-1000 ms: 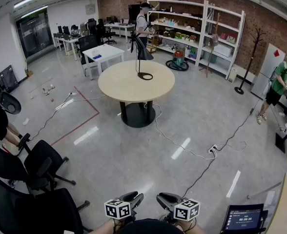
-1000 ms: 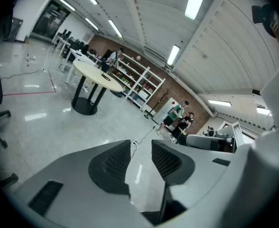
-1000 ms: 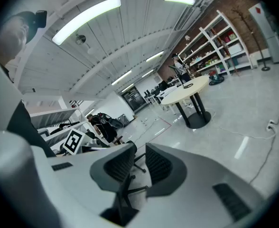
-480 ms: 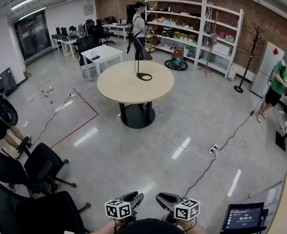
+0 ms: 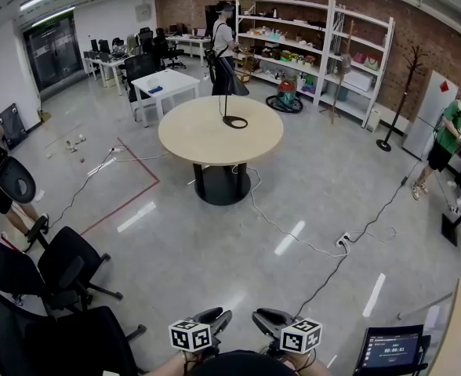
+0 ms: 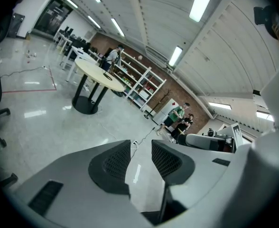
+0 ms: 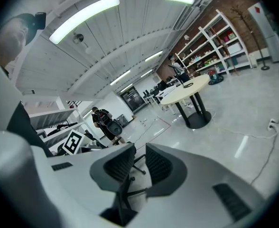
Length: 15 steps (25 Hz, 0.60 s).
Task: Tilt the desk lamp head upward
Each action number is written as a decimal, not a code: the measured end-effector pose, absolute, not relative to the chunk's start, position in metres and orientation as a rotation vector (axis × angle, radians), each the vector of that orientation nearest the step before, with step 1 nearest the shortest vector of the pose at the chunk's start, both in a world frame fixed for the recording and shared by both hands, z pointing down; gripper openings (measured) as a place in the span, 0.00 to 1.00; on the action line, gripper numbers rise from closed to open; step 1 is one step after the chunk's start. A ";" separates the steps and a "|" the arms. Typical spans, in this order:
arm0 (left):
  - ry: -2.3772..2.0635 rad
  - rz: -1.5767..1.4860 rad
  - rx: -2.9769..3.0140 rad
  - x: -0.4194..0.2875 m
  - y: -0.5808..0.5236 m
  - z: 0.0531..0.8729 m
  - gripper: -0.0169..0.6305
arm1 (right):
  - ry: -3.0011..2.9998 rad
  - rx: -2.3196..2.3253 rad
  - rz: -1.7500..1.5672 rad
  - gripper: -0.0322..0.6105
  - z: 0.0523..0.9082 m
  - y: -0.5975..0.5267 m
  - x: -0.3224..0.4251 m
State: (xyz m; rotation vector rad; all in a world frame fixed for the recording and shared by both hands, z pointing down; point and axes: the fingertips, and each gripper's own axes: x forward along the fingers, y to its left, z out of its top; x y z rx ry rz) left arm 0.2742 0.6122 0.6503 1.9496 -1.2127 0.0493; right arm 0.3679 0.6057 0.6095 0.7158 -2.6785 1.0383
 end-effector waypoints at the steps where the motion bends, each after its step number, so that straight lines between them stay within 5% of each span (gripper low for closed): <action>1: -1.215 0.041 1.942 0.270 0.612 0.652 0.25 | -2.666 0.722 1.043 0.16 0.613 0.605 0.365; 15: -1.121 -0.039 1.879 0.197 0.638 0.694 0.25 | -2.477 0.784 1.022 0.16 0.644 0.632 0.288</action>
